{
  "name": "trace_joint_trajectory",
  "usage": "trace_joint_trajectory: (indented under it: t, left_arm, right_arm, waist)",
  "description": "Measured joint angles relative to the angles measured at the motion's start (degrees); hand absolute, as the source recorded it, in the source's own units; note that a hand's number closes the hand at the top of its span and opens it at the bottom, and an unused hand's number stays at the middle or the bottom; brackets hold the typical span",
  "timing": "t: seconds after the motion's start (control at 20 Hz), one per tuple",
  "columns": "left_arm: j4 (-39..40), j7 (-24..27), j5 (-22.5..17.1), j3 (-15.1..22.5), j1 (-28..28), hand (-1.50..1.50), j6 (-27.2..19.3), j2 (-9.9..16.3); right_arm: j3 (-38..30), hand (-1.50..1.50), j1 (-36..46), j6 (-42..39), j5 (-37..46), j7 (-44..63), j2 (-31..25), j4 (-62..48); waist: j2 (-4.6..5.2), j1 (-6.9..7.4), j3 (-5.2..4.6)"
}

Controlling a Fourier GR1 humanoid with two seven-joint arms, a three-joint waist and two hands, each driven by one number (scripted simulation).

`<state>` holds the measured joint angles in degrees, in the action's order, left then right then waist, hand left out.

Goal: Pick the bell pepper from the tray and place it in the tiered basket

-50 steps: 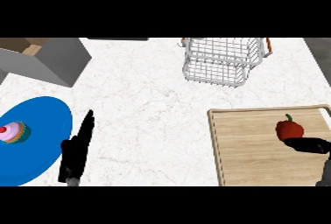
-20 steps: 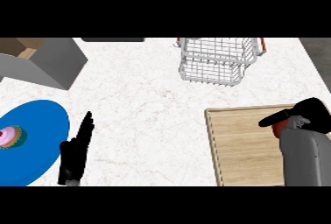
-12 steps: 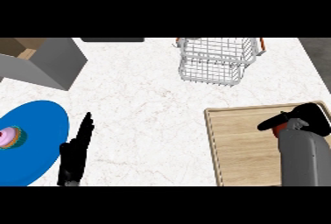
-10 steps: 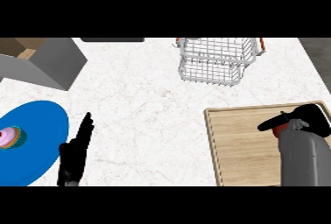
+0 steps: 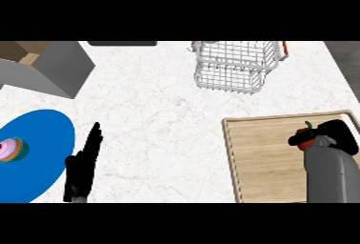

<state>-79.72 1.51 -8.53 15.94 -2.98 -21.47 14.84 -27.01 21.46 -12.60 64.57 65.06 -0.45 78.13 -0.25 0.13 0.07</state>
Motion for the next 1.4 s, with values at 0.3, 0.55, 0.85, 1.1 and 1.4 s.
trace_joint_trajectory:
  t: [0.3, 0.55, 0.85, 1.1, 1.4]
  left_arm:
    - [-1.34, -1.70, 0.27, -1.22, -0.53, 0.00, 1.49, 0.57]
    - [-0.42, -1.25, 1.24, -1.52, -0.05, 0.00, 1.74, -0.44]
    - [-0.27, -1.33, 2.13, -1.84, -0.02, 0.00, 1.77, -1.22]
    - [-0.14, -1.42, 2.16, -1.86, 0.16, 0.00, 1.95, -1.23]
    - [-0.73, -1.31, 2.41, -2.16, -1.17, 0.00, 1.12, -1.59]
  right_arm:
    - [0.35, 1.50, 0.76, 2.22, 0.73, -2.32, -1.73, -4.31]
    - [2.50, 1.50, 0.79, 2.22, 3.24, -4.64, -3.83, -6.72]
    - [7.03, 1.50, 1.23, 0.81, 3.60, -12.91, -6.50, -7.18]
    - [16.60, 1.50, 2.05, -6.20, -0.72, -34.51, -9.28, -5.72]
    - [13.44, 1.50, 2.26, -12.85, -13.06, -51.70, -15.00, 3.50]
  waist:
    - [-0.34, 0.02, -0.63]
    - [-0.43, 0.10, -0.61]
    - [-0.29, 0.15, -0.31]
    - [-0.17, 0.90, 0.02]
    - [-0.42, -0.97, 0.09]
